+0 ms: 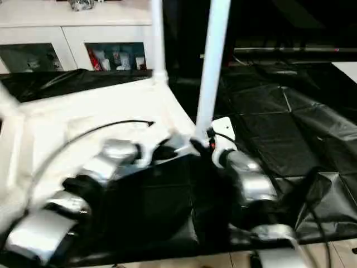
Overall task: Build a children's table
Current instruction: Rotate leg to tighten
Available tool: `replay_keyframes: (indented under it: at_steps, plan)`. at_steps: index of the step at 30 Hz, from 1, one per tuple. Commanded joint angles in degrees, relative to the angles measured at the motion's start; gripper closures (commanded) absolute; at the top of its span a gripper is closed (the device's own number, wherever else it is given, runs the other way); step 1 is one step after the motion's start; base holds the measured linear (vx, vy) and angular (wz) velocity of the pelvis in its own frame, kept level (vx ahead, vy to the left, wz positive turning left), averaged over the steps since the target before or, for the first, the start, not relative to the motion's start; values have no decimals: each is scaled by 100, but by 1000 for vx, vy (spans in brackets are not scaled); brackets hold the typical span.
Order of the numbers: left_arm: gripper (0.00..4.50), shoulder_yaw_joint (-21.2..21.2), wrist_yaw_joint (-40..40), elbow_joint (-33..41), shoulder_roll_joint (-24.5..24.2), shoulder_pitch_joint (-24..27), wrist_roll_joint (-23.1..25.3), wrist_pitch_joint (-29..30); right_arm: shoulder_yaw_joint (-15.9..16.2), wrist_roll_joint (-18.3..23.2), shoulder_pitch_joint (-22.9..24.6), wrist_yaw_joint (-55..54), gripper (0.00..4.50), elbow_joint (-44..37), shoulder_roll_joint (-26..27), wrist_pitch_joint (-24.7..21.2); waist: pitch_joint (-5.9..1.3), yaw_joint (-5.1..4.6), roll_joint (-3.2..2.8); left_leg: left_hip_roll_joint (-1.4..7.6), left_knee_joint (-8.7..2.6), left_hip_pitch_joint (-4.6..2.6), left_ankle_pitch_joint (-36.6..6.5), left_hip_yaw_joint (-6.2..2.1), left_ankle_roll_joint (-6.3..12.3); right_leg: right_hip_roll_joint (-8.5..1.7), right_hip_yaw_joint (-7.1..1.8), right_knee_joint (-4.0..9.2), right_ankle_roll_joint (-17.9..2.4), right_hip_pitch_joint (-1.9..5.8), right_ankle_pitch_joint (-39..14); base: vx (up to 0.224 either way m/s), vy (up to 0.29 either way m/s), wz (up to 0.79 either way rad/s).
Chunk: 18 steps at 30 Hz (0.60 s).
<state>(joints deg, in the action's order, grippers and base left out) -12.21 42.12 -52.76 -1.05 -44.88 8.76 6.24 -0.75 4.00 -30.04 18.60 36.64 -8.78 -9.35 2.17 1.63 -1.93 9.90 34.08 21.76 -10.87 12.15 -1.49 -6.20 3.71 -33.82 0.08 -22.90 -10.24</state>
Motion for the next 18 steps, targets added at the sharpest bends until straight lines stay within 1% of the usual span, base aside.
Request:
replay_keyframes:
  at_steps: [1,2,3,4,5,6,7,8,9,10,11,12,13,14,15,16,17,18]
  plan:
    - [450,-205,99,-133,445,137,-105,-74,171,-146,-125,-306,178,361,278,22,-281,-5,115,302,-469,-84,-1642,-202,161,-300,-213,516,-1117,181,-2050,0,0,0]
    - [450,-212,84,-156,445,131,-91,-92,145,-130,-153,-299,178,385,314,67,-284,-5,106,299,-474,-76,-1642,-207,189,-299,-209,522,-1083,190,-2084,0,0,0]
    - [450,-212,65,-163,439,130,-80,-97,128,-119,-162,-287,122,386,326,84,-280,-12,105,304,-475,-81,-1676,-206,201,-292,-210,525,-1082,181,-2069,0,0,0]
    - [450,-198,38,-178,350,130,-39,-160,18,24,-201,-113,122,346,316,181,-281,-13,104,307,-480,-85,-1695,-209,204,-289,-208,523,-1082,183,-2060,0,0,0]
    - [450,-197,42,-178,334,132,-34,-168,2,48,-206,-93,108,339,311,197,-282,-9,109,309,-478,-87,-1718,-206,223,-291,-213,524,-1081,183,-2036,0,0,0]
    - [450,-193,51,-178,300,136,-23,-185,-32,100,-219,-18,108,324,298,233,-289,-8,103,316,-476,-87,-1692,-205,231,-298,-219,517,-1103,182,-1962,0,0,0]
    - [450,-195,87,-168,234,144,1,-246,-71,168,-238,104,92,305,257,279,-291,-2,111,320,-478,-89,-1656,-205,239,-292,-216,510,-1120,184,-1899,0,0,0]
    - [450,-202,186,-160,142,156,15,-282,-91,217,-242,281,92,252,160,332,-297,8,109,320,-471,-89,-1589,-197,276,-288,-220,493,-1161,188,-1747,0,0,0]
    - [450,-211,242,-153,87,164,20,-297,-97,231,-251,374,72,243,99,384,-298,18,110,317,-467,-87,-1563,-193,300,-290,-218,490,-1177,193,-1696,0,0,0]
    - [450,-247,376,-175,-64,170,50,-410,-56,330,-230,842,72,122,-89,368,-319,36,120,317,-444,-72,-1368,-184,397,-295,-217,454,-1248,218,-1390,0,0,0]
    - [450,-247,376,-175,-64,170,50,-410,-56,330,-230,842,60,122,-89,368,-320,41,117,314,-434,-66,-1315,-179,443,-296,-217,445,-1284,221,-1296,0,0,0]
    - [450,-257,417,-198,-122,163,66,-394,0,347,-206,1064,48,48,-185,326,-322,48,96,315,-426,-51,-1212,-178,519,-298,-213,420,-1336,238,-1124,0,0,0]
    - [450,-297,721,-217,-333,174,77,-543,289,350,0,1942,37,-388,-634,79,-319,56,106,308,-418,-47,-1140,-179,573,-280,-197,415,-1363,252,-1038,0,0,0]
    - [450,-297,721,-217,-333,174,77,-543,289,350,0,1942,30,-388,-634,79,-326,71,120,309,-408,-48,-1100,-179,615,-277,-192,411,-1357,275,-983,0,0,0]
    - [450,-304,1013,-181,-464,197,31,-680,483,316,167,2456,24,-679,-950,16,-333,85,118,316,-392,-54,-1053,-170,657,-288,-202,397,-1376,264,-894,0,0,0]
    - [450,-301,1364,-106,-570,229,-59,-784,595,365,306,2913,24,-916,-1206,-55,-313,96,116,310,-395,-22,-1024,-169,727,-279,-196,395,-1367,290,-859,0,0,0]
    - [450,-301,1377,-102,-573,230,-63,-787,597,369,310,2928,24,-923,-1213,-59,-307,127,111,332,-398,-39,-1046,-165,745,-289,-194,400,-1357,276,-946,0,0,0]
    - [450,-332,1893,47,-698,292,-193,-858,650,465,416,3305,24,-1125,-1427,-149,-306,143,90,342,-399,-42,-1067,-168,723,-290,-188,388,-1407,272,-1026,0,0,0]
